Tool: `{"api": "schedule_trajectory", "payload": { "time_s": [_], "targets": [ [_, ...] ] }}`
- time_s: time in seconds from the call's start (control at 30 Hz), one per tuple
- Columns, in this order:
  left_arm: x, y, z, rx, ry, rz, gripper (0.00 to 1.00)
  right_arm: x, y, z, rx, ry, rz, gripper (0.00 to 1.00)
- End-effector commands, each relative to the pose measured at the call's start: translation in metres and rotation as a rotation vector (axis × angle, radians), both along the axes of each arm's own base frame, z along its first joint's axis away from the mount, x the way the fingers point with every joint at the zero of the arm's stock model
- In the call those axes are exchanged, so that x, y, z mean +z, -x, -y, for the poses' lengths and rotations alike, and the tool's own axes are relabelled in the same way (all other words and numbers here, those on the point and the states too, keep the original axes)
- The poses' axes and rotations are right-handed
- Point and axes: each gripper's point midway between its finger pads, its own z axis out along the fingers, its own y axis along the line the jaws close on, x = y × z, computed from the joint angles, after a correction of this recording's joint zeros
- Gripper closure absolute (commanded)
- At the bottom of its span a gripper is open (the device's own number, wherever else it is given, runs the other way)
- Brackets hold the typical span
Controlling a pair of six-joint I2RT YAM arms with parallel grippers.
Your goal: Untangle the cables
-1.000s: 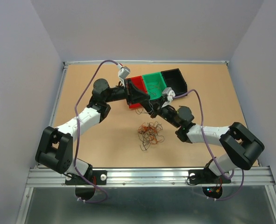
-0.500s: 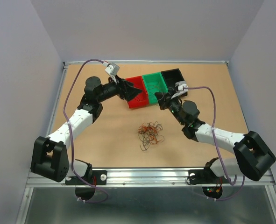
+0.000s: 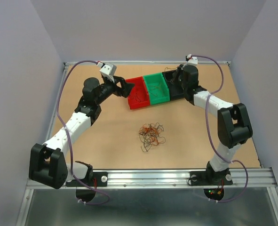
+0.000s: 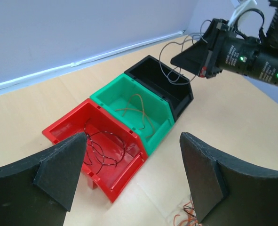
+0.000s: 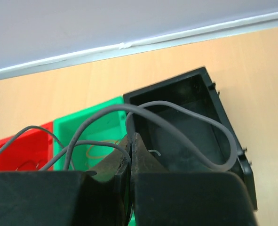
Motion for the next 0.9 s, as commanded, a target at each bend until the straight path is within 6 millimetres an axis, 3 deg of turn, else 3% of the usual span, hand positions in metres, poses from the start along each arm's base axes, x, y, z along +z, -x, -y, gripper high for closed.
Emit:
{"api": "schedule_trajectory", "payload": {
  "time_s": [0.0,0.13,0.37,0.5,0.67,0.73,0.77,0.8,0.87],
  "targets": [
    [0.024,-0.008,-0.006,0.04,-0.015,0.099,0.07,-0.002,-0.031,0.017,-0.129,0.104,-0.05,0.99],
    [0.018,-0.015,-0.005,0.047,-0.033,0.08,0.07,-0.04,-0.047,0.022,-0.178,0.165,-0.126,0.99],
    [0.016,-0.016,-0.004,0.051,-0.046,0.071,0.07,-0.099,-0.054,0.045,-0.233,0.17,-0.236,0.99],
    [0.016,-0.016,-0.002,0.052,-0.054,0.072,0.07,-0.128,-0.053,0.041,-0.189,0.218,-0.306,0.99],
    [0.014,-0.016,0.0,0.058,-0.069,0.067,0.07,-0.133,-0.048,0.042,-0.178,0.247,-0.349,0.99],
    [0.014,-0.016,0.002,0.06,-0.077,0.067,0.07,-0.128,-0.042,0.043,-0.175,0.246,-0.364,0.93],
    [0.014,-0.016,0.002,0.063,-0.077,0.066,0.07,-0.125,-0.04,0.044,-0.175,0.246,-0.364,0.89],
    [0.012,-0.015,0.004,0.058,-0.085,0.063,0.07,-0.123,-0.036,0.044,-0.174,0.246,-0.371,0.74],
    [0.013,-0.016,0.004,0.069,-0.089,0.063,0.07,-0.109,-0.031,0.045,-0.176,0.239,-0.364,0.64]
  ]
}}
